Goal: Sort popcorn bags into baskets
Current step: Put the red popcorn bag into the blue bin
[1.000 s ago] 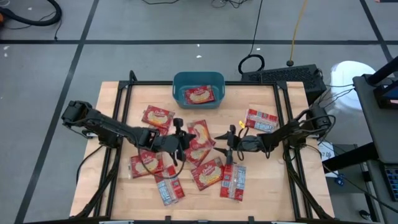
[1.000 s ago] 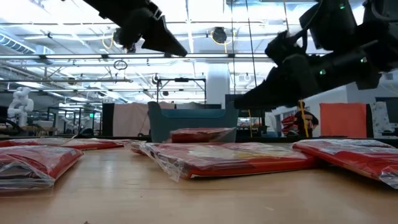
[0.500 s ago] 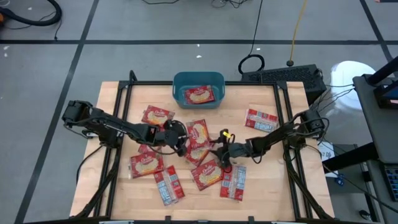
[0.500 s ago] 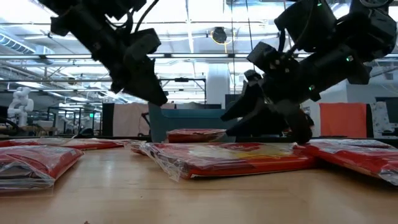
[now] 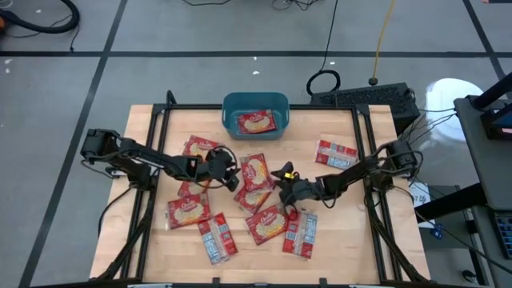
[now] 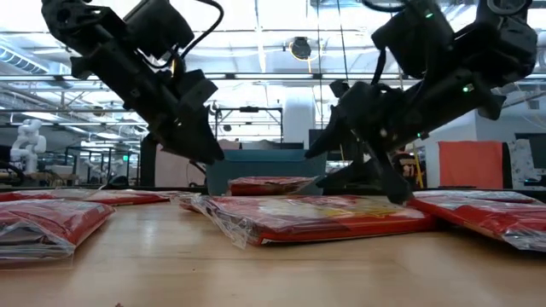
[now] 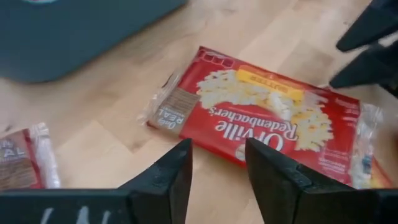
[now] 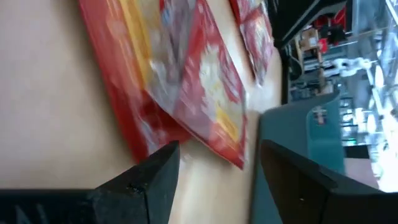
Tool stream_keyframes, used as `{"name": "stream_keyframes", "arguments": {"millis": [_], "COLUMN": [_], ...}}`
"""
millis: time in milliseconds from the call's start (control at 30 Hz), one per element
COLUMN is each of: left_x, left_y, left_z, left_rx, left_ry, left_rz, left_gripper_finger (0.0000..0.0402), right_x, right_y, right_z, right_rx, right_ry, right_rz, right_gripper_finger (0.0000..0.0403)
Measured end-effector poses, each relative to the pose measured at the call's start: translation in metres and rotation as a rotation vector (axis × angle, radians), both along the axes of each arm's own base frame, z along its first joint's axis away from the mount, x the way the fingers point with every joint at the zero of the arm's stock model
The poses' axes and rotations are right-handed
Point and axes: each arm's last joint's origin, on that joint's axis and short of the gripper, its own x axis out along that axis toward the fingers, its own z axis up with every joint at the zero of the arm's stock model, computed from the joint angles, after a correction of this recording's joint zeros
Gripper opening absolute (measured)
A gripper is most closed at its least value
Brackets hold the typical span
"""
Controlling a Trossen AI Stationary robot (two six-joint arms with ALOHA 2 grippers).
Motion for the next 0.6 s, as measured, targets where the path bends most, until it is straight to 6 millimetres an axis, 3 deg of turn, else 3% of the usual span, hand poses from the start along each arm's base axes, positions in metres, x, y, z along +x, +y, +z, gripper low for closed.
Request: {"name": "stream_keyframes", "arguments": {"millis": [200, 300, 600], "left_x": [0.003, 0.005, 0.017], "left_y": [0.004, 0.007, 0.013], "left_z": [-0.005, -0.015, -0.041], "left_rx": [0.032, 0.000, -0.047], "left_ry": [0.030, 0.057, 0.053], "left_rz": [-0.049, -0.052, -0.065], "left_gripper_finger": [0.0123, 0.0113, 0.0111], "right_x": [0.002, 0.005, 0.007], "right_y": [-0.023, -0.033, -0.056], "right_z": [-0.002, -0.002, -0.002], "right_rx": [-0.078, -0.080, -0.114], "right_ry": [0.089, 0.127, 0.151], "right_rz": [0.056, 0.209, 0.391], "right_gripper_finger": [0.0214, 0.0211, 0.0170]}}
